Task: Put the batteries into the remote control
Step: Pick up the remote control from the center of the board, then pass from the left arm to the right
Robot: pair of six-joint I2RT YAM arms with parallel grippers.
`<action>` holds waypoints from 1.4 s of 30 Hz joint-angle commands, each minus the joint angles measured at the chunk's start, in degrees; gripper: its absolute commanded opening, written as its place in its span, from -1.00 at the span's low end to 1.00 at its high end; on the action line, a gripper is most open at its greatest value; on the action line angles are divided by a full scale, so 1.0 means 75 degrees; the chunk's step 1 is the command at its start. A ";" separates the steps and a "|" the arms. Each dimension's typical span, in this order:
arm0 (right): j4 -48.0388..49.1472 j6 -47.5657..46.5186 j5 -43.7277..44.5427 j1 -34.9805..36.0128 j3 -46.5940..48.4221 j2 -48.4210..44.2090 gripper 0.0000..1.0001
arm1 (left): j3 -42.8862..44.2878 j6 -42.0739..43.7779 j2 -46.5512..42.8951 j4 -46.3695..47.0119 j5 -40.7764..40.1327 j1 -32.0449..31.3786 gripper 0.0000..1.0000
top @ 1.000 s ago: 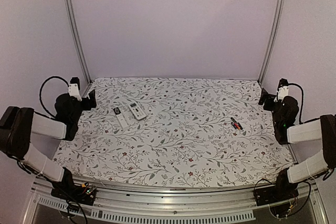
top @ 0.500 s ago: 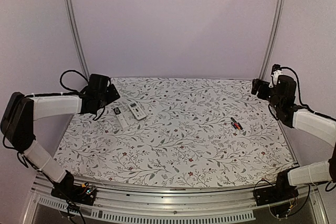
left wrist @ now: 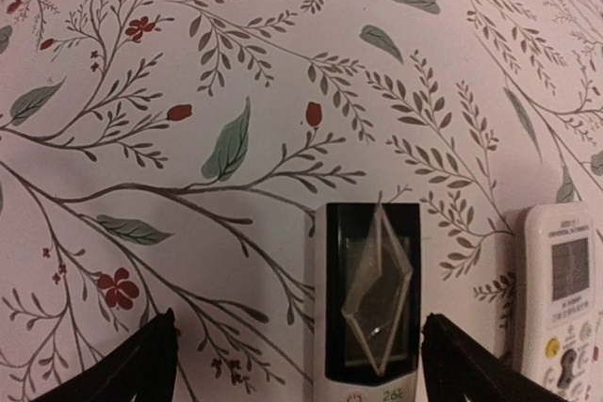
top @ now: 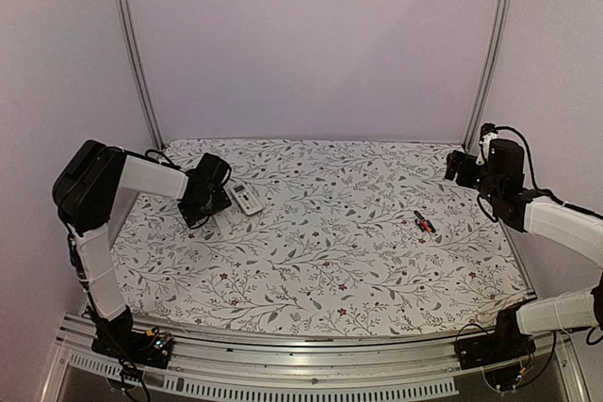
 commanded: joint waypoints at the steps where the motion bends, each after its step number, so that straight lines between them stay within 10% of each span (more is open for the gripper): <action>1: -0.0199 0.0076 0.0157 0.0065 -0.0058 0.0042 0.97 | 0.0208 -0.0238 0.0307 -0.0289 0.0142 -0.0104 0.75; 15: -0.0323 0.0013 0.0005 0.0109 0.0179 0.0095 0.97 | -0.0442 -0.0685 -0.0530 0.0017 0.0472 -0.0128 -0.97; 21: -0.0556 -0.0334 -0.0963 0.0202 0.0541 -0.0158 0.98 | -0.1160 0.0008 -0.2680 0.1230 -0.0129 -0.0558 -1.00; 25: -0.0416 -0.0976 -0.2822 0.0598 0.0893 -0.0444 0.97 | -0.2101 0.3439 -0.4349 0.5245 -0.0247 -0.1602 -1.00; 30: -0.0505 -0.2386 -0.4398 0.2231 0.1882 -0.0403 0.98 | -0.3134 0.5978 -0.5360 0.9291 0.3453 -0.2286 -1.00; 42: 0.0681 -0.3239 -0.6678 0.4839 0.3558 0.1485 0.96 | -0.2145 0.6159 -0.4631 1.0451 0.6781 -0.3679 -1.00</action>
